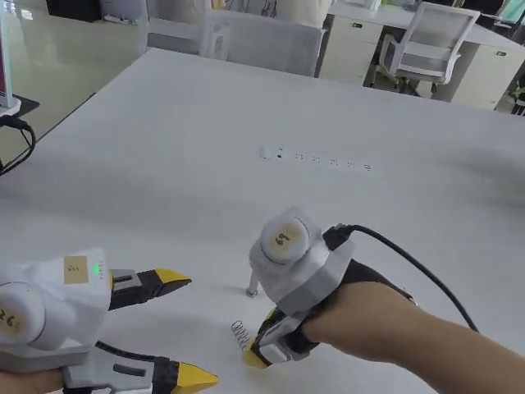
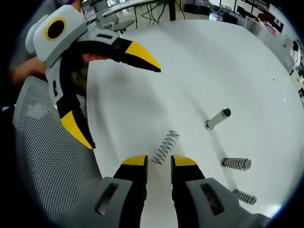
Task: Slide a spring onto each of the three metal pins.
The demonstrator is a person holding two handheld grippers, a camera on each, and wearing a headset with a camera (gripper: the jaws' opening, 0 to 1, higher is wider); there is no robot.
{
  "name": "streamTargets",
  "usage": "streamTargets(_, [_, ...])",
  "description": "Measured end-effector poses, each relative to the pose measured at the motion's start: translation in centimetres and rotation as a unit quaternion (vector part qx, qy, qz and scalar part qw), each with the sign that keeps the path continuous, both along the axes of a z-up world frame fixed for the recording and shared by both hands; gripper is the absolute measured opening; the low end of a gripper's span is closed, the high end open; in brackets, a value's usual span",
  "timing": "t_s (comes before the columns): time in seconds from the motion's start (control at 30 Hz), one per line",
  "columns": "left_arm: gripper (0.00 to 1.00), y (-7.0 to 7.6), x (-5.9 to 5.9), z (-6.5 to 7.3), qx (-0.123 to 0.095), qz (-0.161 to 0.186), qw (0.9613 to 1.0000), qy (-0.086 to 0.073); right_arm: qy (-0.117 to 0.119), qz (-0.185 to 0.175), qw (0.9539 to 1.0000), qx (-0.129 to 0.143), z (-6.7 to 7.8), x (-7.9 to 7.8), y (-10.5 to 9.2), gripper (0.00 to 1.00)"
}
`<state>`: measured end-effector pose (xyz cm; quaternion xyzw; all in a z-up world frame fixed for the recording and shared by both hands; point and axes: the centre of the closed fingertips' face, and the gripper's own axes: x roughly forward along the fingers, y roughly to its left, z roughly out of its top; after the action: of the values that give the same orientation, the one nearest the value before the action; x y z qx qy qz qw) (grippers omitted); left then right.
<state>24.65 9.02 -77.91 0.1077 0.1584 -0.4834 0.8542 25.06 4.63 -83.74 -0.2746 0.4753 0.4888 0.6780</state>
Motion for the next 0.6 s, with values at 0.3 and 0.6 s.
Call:
streamTargets(0.3, [0.67,-0.1,0.0,0.2,-0.001,0.000,1.0000,-0.001,-0.017,-0.022,0.9995,-0.015,-0.8,0.5,0.0,0.16])
streamTargets(0.6, [0.67,0.1,-0.1,0.1,0.000,0.000,1.0000,0.000,-0.028,-0.002,0.9988,-0.040,-1.3,0.6,-1.0,0.11])
